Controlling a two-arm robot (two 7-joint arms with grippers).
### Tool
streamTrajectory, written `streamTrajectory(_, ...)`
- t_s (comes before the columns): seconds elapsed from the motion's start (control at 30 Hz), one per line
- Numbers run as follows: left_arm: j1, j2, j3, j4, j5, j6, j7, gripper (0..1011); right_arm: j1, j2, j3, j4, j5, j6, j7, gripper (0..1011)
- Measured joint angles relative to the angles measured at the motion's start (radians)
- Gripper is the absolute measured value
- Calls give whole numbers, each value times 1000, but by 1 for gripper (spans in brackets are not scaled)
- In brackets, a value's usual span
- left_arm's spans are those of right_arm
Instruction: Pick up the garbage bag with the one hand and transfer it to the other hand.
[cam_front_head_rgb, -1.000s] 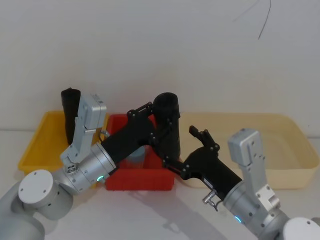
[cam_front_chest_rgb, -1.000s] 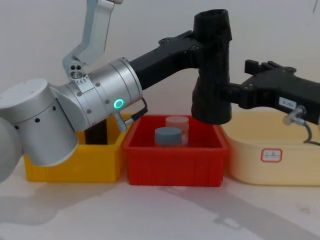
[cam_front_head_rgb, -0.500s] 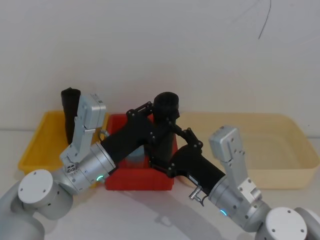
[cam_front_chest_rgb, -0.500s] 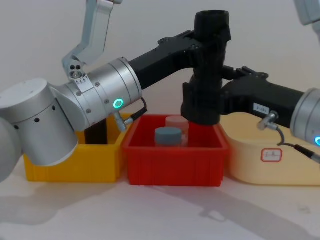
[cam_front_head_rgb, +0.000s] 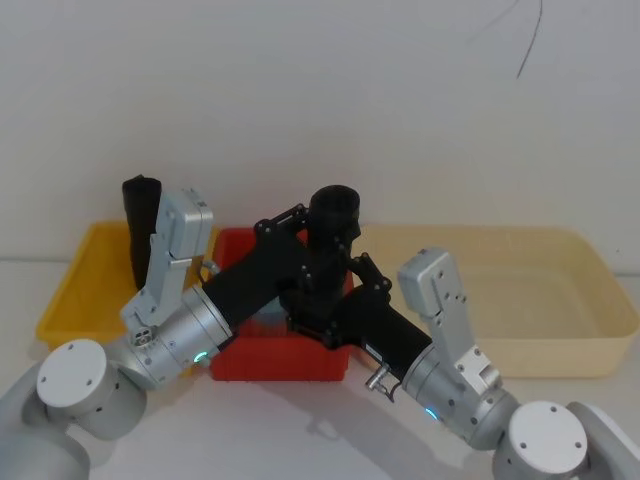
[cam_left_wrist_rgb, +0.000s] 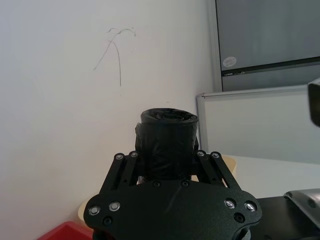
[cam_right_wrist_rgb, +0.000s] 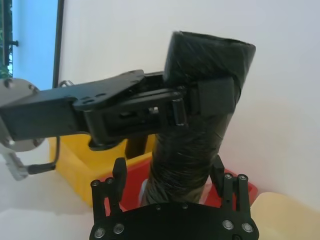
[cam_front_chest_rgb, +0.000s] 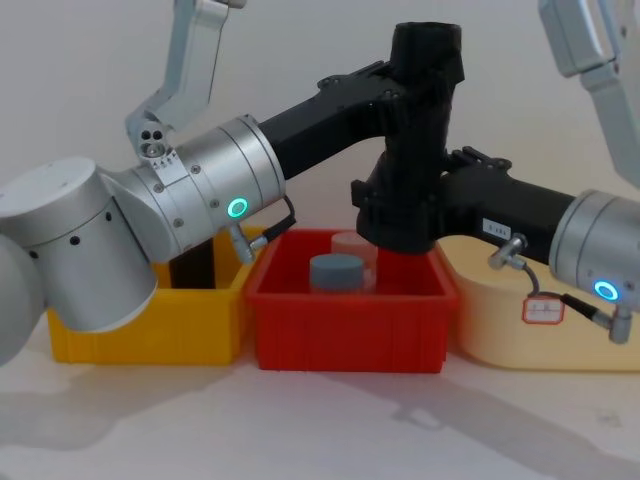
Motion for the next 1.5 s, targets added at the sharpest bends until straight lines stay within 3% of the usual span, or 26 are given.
streamTrajectory(0.4, 0, 0, 0, 0, 0, 0, 0, 435, 30, -24, 14, 61, -17, -6, -22, 984)
streamTrajectory(0.63, 0, 0, 0, 0, 0, 0, 0, 435, 36, -35, 25, 73, -17, 13, -27, 841)
streamTrajectory(0.93, 0, 0, 0, 0, 0, 0, 0, 435, 38, -42, 35, 75, -2, 38, -26, 536)
streamTrajectory(1.3, 0, 0, 0, 0, 0, 0, 0, 435, 36, -42, 39, 70, 3, 41, -25, 516)
streamTrajectory(1.5, 0, 0, 0, 0, 0, 0, 0, 594, 27, -38, 48, 49, 12, 42, -28, 516)
